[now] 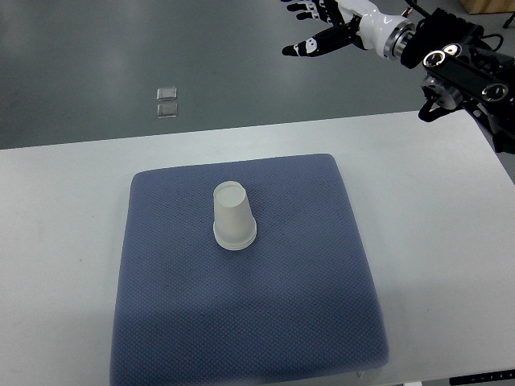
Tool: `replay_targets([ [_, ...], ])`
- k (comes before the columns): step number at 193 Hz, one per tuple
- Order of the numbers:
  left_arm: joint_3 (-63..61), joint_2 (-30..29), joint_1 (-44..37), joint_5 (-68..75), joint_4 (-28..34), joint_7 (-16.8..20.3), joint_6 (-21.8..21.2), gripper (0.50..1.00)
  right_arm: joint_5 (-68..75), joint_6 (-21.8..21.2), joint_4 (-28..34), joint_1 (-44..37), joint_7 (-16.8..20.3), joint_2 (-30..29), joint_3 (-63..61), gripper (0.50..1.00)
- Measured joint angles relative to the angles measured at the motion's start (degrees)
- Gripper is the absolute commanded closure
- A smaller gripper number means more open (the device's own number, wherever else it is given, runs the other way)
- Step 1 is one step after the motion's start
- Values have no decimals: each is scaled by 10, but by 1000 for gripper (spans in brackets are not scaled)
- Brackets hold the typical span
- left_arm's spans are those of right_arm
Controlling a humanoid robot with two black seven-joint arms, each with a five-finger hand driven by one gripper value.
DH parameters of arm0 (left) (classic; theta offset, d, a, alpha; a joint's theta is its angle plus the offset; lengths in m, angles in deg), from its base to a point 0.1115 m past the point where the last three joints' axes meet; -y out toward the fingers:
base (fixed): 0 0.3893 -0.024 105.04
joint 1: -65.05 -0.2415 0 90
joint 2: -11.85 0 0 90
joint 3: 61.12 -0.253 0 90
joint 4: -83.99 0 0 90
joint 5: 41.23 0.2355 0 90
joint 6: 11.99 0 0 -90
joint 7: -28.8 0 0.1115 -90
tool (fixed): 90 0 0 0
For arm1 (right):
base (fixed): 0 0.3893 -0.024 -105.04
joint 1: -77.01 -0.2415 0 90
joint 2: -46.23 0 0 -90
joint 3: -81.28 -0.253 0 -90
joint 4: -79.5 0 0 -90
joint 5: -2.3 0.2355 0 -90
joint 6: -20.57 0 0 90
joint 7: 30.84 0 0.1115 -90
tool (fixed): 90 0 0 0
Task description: Stack paper cups
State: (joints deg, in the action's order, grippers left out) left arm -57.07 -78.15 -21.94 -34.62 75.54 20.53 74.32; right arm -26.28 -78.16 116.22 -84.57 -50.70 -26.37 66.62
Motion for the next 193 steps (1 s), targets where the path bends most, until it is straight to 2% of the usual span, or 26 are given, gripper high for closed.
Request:
replay_targets([
  [45,0,0,0,0,0,0,0,500,231,36,-41,49,29,3,1,593],
  [96,0,0,0,0,0,0,0,500,421,40,-42,86,42,1,-7,591],
  [148,0,0,0,0,0,0,0,500,443,0,-35,112,35,-24,-29,587],
  [193,0,0,0,0,0,0,0,500,441,1,-37,119,31,-28,-32,587],
])
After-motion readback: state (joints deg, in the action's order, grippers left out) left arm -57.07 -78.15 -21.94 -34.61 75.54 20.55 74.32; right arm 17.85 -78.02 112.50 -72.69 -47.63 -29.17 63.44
